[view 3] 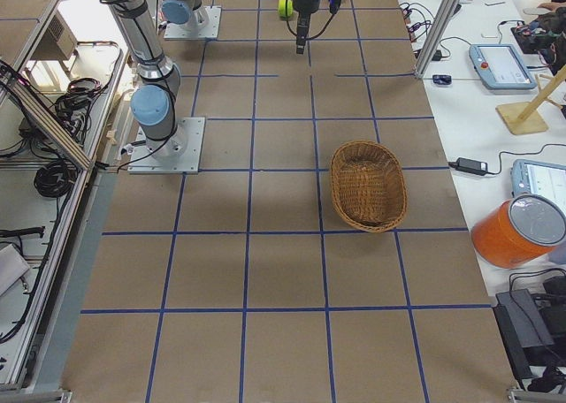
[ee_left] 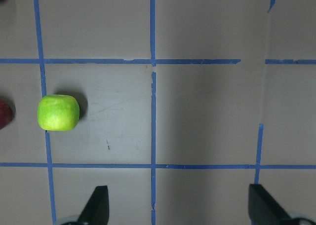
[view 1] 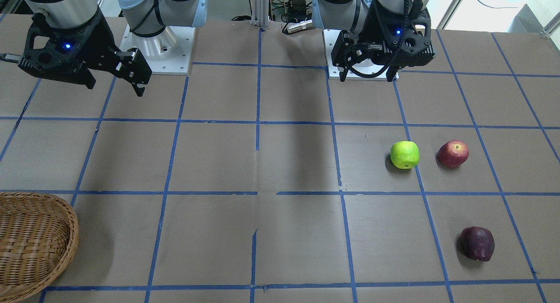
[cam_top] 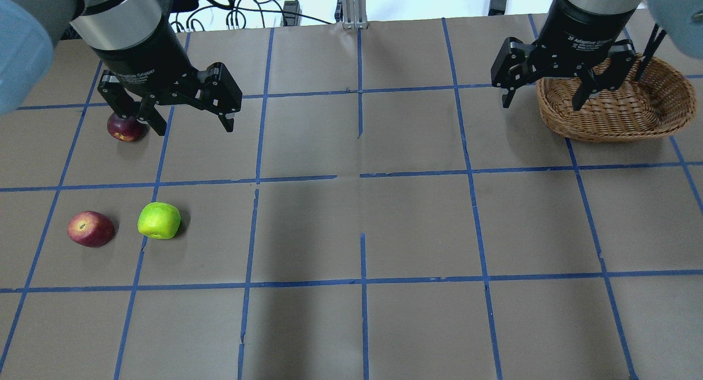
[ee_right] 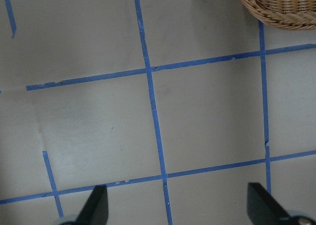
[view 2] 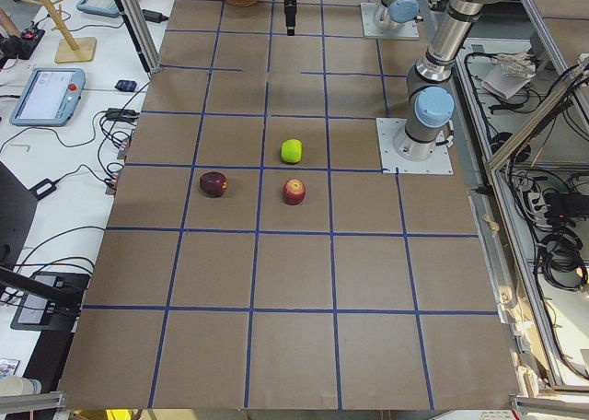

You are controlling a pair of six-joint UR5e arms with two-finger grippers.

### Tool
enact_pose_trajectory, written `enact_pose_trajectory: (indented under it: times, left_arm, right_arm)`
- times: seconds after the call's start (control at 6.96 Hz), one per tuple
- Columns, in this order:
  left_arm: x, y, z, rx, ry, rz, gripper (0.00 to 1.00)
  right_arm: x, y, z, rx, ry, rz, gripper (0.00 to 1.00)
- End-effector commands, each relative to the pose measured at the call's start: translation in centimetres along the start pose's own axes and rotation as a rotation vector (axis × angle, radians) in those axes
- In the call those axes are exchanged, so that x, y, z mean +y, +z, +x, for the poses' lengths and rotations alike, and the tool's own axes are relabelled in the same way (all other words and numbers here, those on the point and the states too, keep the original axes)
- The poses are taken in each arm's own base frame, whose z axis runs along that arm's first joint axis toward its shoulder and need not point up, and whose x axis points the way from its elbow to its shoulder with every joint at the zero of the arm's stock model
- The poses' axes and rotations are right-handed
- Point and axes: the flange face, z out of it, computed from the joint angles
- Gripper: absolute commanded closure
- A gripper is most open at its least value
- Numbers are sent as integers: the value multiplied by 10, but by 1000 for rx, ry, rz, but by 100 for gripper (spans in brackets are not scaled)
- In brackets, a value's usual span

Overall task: Put all apples into basket
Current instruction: 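Lower the left gripper onto the green apple and grasp it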

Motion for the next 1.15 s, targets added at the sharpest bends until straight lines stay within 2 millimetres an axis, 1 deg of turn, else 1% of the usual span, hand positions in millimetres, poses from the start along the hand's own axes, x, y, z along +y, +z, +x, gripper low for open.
enact_pose_trajectory:
  times: [0.0, 0.14, 0.29, 0.43, 0.58, 0.72, 0.86, 1.01]
  left_arm:
    - [2, 4, -2, -2, 1, -2, 0]
    - [6, 6, -2, -3, 1, -16, 0]
    - [7, 7, -8, -2, -9, -25, 0]
    - [7, 7, -11, -1, -15, -21, 0]
    - [4, 12, -17, 2, 3, -35, 0]
    - [-16, 44, -25, 6, 55, -32, 0]
    - [-46, 103, -84, -21, -44, -48, 0]
    - [-56, 154, -144, -10, -138, -77, 0]
  right_arm:
    - [0, 0, 0, 0, 0, 0, 0]
    - [0, 0, 0, 0, 0, 2, 0]
    - [0, 0, 0, 0, 0, 2, 0]
    - [0, 0, 0, 0, 0, 2, 0]
    - [0, 2, 0, 2, 0, -3, 0]
    - [1, 2, 0, 2, 0, -4, 0]
    - [1, 3, 0, 2, -2, -3, 0]
    - [1, 4, -1, 2, -3, -6, 0]
